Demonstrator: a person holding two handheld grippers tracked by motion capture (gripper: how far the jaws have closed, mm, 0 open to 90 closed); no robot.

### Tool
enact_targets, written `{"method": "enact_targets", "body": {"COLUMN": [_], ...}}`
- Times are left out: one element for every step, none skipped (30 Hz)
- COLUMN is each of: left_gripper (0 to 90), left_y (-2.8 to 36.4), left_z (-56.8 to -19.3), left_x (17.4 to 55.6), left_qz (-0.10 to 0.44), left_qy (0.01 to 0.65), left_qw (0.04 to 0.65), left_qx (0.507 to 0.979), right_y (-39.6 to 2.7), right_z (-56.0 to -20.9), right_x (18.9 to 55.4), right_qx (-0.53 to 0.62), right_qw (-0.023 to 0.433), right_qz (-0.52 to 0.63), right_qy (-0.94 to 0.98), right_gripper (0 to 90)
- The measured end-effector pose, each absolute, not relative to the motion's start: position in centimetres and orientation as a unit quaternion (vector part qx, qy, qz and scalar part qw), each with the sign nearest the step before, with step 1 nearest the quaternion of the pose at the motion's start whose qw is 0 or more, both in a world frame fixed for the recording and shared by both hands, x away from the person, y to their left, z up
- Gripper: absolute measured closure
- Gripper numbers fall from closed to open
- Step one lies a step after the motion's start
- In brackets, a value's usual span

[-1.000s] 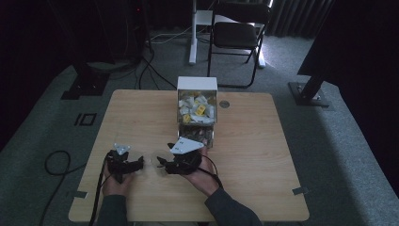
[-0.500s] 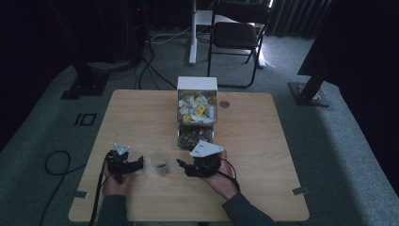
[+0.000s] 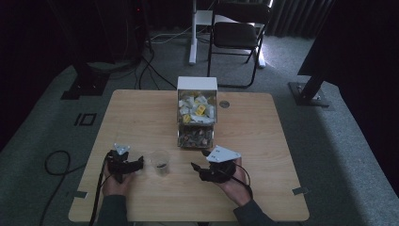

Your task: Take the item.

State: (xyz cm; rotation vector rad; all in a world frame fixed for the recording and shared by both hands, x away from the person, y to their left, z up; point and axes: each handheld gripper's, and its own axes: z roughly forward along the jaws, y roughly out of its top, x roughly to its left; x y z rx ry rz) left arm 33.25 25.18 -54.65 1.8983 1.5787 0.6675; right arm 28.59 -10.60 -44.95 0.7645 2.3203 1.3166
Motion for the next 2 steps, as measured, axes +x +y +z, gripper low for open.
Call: {"method": "enact_targets", "body": {"left_gripper": [13.5,13.5], "left_y": [25.18,25.18], "left_z": [-54.65,-54.65], "left_x": [33.25,33.25], "left_qz": [0.250,0.250], "left_qy": [0.591,0.591], "left_qw": [0.288,0.288], "left_qx": [0.711,0.711], "right_y": [-10.96,-11.45], "right_z": [-45.02,-45.10], "right_x": [28.55,28.50], "right_qx": [0.275,0.280], "right_qw": [0.183,0.185], "right_qz": [0.466,0.467], "right_qy": [0.821,0.818], "right_gripper": [40.1,40.1]}}
